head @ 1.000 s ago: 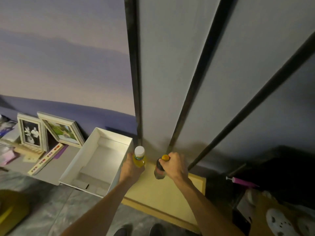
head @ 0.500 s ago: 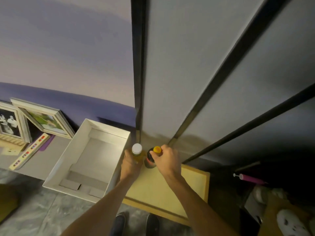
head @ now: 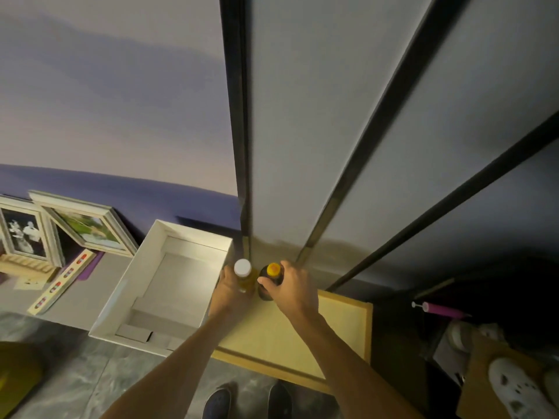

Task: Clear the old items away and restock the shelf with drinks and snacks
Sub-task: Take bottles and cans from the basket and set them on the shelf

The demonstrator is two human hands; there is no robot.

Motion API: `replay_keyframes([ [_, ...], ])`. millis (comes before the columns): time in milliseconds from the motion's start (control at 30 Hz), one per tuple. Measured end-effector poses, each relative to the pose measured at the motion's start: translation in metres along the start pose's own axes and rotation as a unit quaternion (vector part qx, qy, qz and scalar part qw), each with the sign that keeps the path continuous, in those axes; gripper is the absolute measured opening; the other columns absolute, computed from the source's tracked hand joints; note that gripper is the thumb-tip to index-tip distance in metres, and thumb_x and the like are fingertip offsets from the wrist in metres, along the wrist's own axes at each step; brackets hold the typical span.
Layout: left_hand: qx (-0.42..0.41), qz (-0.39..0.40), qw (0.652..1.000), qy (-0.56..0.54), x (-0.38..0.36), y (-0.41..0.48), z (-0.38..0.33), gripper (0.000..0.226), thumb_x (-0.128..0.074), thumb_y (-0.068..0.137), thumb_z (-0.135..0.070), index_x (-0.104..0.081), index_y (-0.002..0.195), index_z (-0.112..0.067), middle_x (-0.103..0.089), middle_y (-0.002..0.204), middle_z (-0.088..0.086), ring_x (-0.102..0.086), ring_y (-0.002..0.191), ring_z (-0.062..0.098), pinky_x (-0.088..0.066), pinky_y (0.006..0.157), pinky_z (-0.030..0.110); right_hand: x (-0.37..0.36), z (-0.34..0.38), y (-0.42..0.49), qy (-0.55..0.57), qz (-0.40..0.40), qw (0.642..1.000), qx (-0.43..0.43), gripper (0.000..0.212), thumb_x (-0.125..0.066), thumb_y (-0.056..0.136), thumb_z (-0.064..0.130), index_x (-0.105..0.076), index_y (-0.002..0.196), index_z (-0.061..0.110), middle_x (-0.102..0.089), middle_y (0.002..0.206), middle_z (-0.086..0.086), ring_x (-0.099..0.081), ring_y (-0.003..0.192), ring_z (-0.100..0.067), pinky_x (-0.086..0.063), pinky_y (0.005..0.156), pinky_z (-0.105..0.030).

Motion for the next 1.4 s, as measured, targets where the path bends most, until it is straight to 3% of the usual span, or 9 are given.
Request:
replay_keyframes([
  [133,-0.082,0.021,0.995,0.049,0.039,-0.014,-0.034,0.073,-0.077,0.083,-0.047,-0.036,0.143,-0.036,-0.052,0.13,-0.009,-0.067,0.106,0.021,-0.06,0.079,0.04,0.033,0.002,-0.015,0.042,0.022,0.999,0.026,0.089,-0.065,0.093,0.071,-0.041,0.161,0.018,-0.056,0.155,-0.008,-0.052,0.143,-0.029,-0.046,0.108,-0.04],
  [267,-0.172,0.017,0.979,0.106,0.089,-0.047,-0.099,0.083,-0.073,0.096,-0.045,-0.026,0.161,-0.023,-0.042,0.16,0.007,-0.062,0.127,0.031,-0.057,0.097,0.04,0.083,0.0,-0.031,0.007,-0.024,0.999,0.041,0.098,-0.053,0.093,0.08,-0.032,0.166,0.018,-0.037,0.17,-0.007,-0.038,0.154,-0.026,-0.039,0.119,-0.04],
  [433,-0.271,-0.03,0.95,0.15,0.146,-0.091,-0.168,0.095,-0.064,0.089,-0.073,-0.027,0.162,-0.024,-0.046,0.159,0.003,-0.062,0.123,0.021,-0.051,0.106,0.046,0.159,0.0,-0.068,-0.041,-0.131,0.99,0.017,0.111,-0.043,0.086,0.09,-0.034,0.164,0.011,-0.032,0.172,-0.012,-0.029,0.159,-0.029,-0.033,0.126,-0.045],
  [600,-0.358,-0.06,0.904,0.226,0.151,-0.135,-0.218,0.106,-0.034,0.087,-0.092,-0.012,0.166,-0.026,-0.023,0.174,0.006,-0.023,0.159,0.031,-0.021,0.129,0.056,0.218,-0.013,-0.155,-0.035,-0.223,0.972,-0.072,0.114,-0.048,0.088,0.089,-0.019,0.169,0.014,-0.019,0.176,-0.012,-0.019,0.162,-0.033,-0.027,0.128,-0.049],
  [733,-0.421,-0.037,0.873,0.244,0.117,-0.201,-0.239,0.109,-0.024,0.088,-0.093,-0.01,0.168,-0.021,-0.015,0.176,0.007,-0.013,0.163,0.031,-0.012,0.131,0.056,0.229,-0.041,-0.254,-0.032,-0.299,0.94,-0.161,0.115,-0.045,0.087,0.09,-0.019,0.169,0.013,-0.019,0.176,-0.012,-0.018,0.162,-0.033,-0.027,0.128,-0.052],
  [1033,-0.557,0.092,0.793,0.23,-0.007,-0.403,-0.263,0.096,-0.042,0.091,-0.083,-0.027,0.162,-0.02,-0.031,0.17,0.009,-0.03,0.156,0.031,-0.027,0.127,0.055,0.223,-0.148,-0.501,-0.012,-0.412,0.85,-0.328,0.104,-0.05,0.082,0.091,-0.033,0.158,0.023,-0.044,0.161,-0.005,-0.044,0.147,-0.028,-0.045,0.116,-0.048],
  [1100,-0.577,0.111,0.776,0.228,-0.043,-0.45,-0.266,0.097,-0.041,0.088,-0.085,-0.03,0.16,-0.021,-0.039,0.164,0.009,-0.038,0.15,0.032,-0.033,0.124,0.054,0.219,-0.176,-0.558,-0.01,-0.421,0.826,-0.375,0.107,-0.047,0.081,0.091,-0.037,0.16,0.019,-0.043,0.165,-0.007,-0.042,0.15,-0.03,-0.044,0.117,-0.05],
  [1233,-0.611,0.173,0.735,0.238,-0.13,-0.547,-0.262,0.106,-0.036,0.084,-0.091,-0.028,0.161,-0.019,-0.034,0.168,0.009,-0.029,0.157,0.03,-0.027,0.127,0.054,0.202,-0.234,-0.667,0.004,-0.428,0.781,-0.455,0.11,-0.05,0.084,0.087,-0.036,0.163,0.012,-0.036,0.169,-0.012,-0.035,0.155,-0.032,-0.039,0.122,-0.049],
  [1400,-0.646,0.237,0.673,0.272,-0.244,-0.667,-0.224,0.098,-0.043,0.091,-0.082,-0.032,0.163,-0.016,-0.036,0.168,0.011,-0.03,0.156,0.029,-0.026,0.126,0.049,0.154,-0.328,-0.786,0.029,-0.41,0.741,-0.532,0.103,-0.055,0.082,0.084,-0.047,0.152,0.009,-0.05,0.158,-0.014,-0.046,0.146,-0.034,-0.043,0.115,-0.045],
])
Point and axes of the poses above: each hand's wrist, its own y-axis towards the middle knuckle, its own x-axis out of the back of the hand, z = x × y, the point moved 10 cm from there along y, towards the middle knuckle
